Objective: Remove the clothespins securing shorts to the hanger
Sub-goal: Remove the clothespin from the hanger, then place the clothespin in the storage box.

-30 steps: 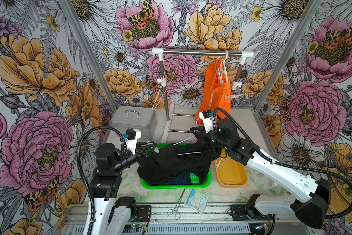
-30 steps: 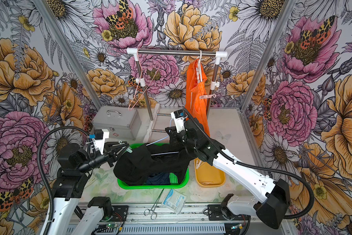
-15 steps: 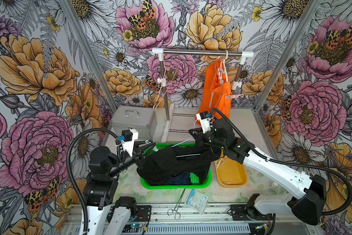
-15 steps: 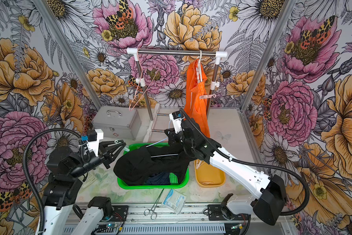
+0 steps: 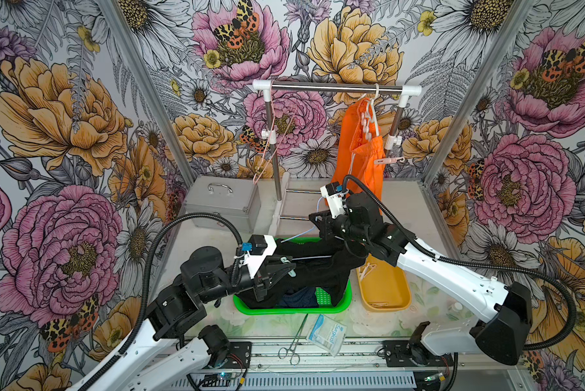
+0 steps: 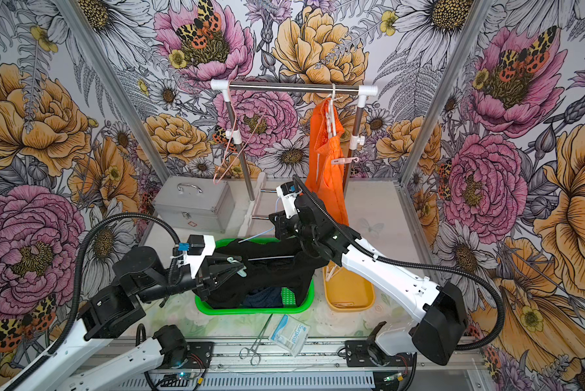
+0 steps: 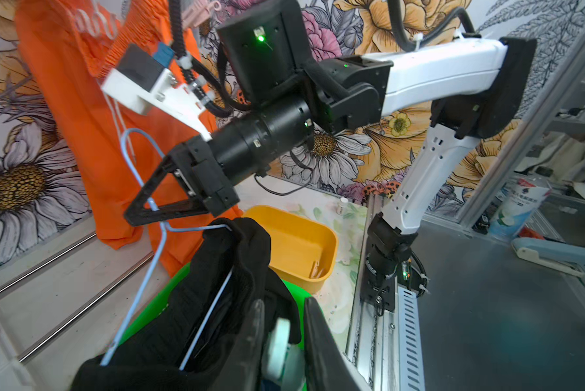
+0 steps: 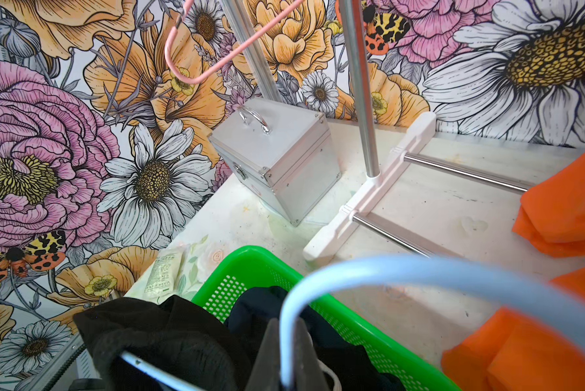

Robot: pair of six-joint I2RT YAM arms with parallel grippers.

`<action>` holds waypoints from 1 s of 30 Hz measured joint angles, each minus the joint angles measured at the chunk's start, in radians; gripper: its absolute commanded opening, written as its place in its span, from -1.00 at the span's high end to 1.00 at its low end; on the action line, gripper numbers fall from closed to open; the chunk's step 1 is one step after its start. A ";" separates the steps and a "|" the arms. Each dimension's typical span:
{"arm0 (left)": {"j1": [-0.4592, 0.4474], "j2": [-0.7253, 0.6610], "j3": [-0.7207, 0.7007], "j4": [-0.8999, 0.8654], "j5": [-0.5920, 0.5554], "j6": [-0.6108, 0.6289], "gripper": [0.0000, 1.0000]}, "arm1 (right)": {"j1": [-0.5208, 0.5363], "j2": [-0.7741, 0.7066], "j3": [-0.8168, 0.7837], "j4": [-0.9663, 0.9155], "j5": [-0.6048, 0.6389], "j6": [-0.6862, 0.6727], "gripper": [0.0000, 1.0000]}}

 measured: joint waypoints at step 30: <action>-0.541 0.485 -0.453 0.885 -0.370 0.128 0.71 | -0.033 0.077 0.110 -0.056 -0.022 -0.002 1.00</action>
